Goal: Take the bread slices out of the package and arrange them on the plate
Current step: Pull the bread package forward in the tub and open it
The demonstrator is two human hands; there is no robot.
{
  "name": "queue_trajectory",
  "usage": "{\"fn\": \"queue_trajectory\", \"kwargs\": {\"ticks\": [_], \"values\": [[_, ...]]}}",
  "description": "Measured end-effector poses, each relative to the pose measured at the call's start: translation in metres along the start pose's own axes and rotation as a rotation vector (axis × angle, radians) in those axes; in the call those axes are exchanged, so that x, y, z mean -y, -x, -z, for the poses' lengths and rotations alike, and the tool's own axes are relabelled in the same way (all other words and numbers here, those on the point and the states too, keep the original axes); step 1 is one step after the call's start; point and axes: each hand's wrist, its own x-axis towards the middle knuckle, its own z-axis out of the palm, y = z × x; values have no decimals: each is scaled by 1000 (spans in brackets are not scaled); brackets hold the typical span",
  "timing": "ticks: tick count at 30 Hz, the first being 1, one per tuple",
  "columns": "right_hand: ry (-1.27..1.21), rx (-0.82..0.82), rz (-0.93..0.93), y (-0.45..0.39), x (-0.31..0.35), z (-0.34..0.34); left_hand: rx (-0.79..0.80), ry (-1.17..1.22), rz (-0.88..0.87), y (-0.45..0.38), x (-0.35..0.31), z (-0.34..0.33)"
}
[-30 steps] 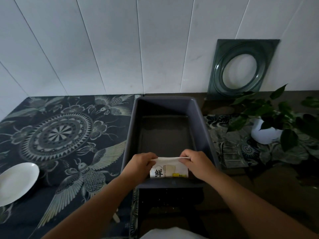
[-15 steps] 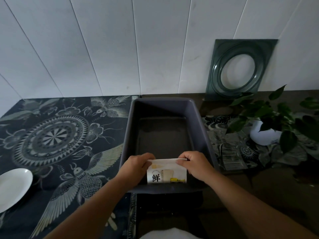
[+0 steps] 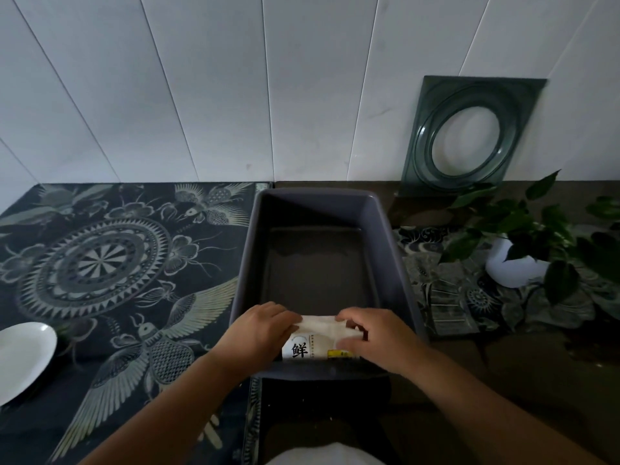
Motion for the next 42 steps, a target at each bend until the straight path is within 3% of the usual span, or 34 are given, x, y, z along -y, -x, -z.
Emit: {"fn": "queue_trajectory", "kwargs": {"ticks": [4, 7, 11, 16, 26, 32, 36, 42], "values": [[253, -64, 174, 1, 3, 4, 18, 79, 111, -3, -2, 2], [275, -152, 230, -6, 4, 8, 52, 140, 218, -10, -1, 2], [121, -111, 69, -22, 0, 12, 91, 224, 315, -22, 0, 6], [-296, -14, -174, -34, -11, 8, 122, 267, 394, -31, 0, 6], [-214, 30, -185, -32, -4, 10, 50, 13, 155, -35, -12, 5], [393, 14, 131, -10, 10, 17, 44, -44, 8, -12, -16, 21], [320, 57, 203, 2, 12, 23, 136, 37, -70, -3, -21, 32], [59, 72, 102, -6, 9, 34, 94, 255, 164, -15, -14, 28]]}}
